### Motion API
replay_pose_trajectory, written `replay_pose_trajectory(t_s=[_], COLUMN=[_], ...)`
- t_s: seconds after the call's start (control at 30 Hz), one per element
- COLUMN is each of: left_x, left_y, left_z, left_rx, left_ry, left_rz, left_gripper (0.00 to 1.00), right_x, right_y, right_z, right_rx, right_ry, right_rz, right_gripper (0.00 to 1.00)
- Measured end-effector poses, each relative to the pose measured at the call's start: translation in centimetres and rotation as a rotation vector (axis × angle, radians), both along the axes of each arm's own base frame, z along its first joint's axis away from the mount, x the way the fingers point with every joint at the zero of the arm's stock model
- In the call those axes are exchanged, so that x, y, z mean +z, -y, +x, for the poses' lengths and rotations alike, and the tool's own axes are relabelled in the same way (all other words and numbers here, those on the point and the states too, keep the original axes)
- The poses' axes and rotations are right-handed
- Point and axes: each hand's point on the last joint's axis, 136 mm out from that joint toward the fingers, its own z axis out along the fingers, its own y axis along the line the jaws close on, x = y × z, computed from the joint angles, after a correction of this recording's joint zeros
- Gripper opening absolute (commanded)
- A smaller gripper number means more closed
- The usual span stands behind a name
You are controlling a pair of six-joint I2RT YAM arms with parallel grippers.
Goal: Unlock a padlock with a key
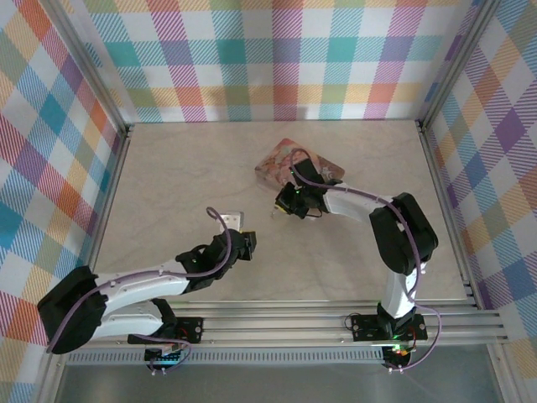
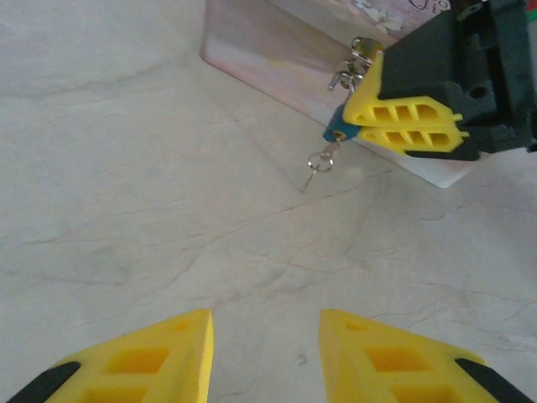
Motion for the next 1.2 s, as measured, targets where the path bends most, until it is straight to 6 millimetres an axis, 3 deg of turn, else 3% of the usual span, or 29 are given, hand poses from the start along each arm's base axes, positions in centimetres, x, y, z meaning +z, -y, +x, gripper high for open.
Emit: replay_pose_trajectory(t_s=[0.23, 0.33, 0.63, 0.87, 1.0, 1.2], left_x=[0.0, -0.9, -1.4, -1.3, -1.3, -1.4], left_y=[-4.0, -5.4, -5.1, -3.9, -3.4, -3.2], left_z=[-0.6, -0.8, -0.5, 0.0, 0.2, 0.1], left_rx=[0.130, 0.173, 0.195, 0.189, 0.188, 0.183], left_ry=[-0.021, -0.066, -0.131, -0.156, -0.163, -0.177], left_rz=[0.035, 0.090, 0.125, 0.109, 0.097, 0.082], left_gripper=[0.38, 0.38, 0.38, 0.37, 0.37, 0.36], right_x=[-0.2, -0.5, -0.2, 0.4, 0.5, 1.0], right_y=[-3.8, -4.0, 1.7, 7.1, 8.5, 8.5], right_z=[-3.9, -5.3, -8.5, -6.6, -5.8, -5.4], right_rx=[0.209, 0.263, 0.266, 0.135, 0.083, 0.015], right_ry=[0.010, 0.027, 0.018, 0.001, -0.002, -0.023], right_rz=[-0.003, 0.003, 0.041, 0.080, 0.091, 0.133], right_gripper=[0.00, 0.00, 0.00, 0.00, 0.00, 0.00])
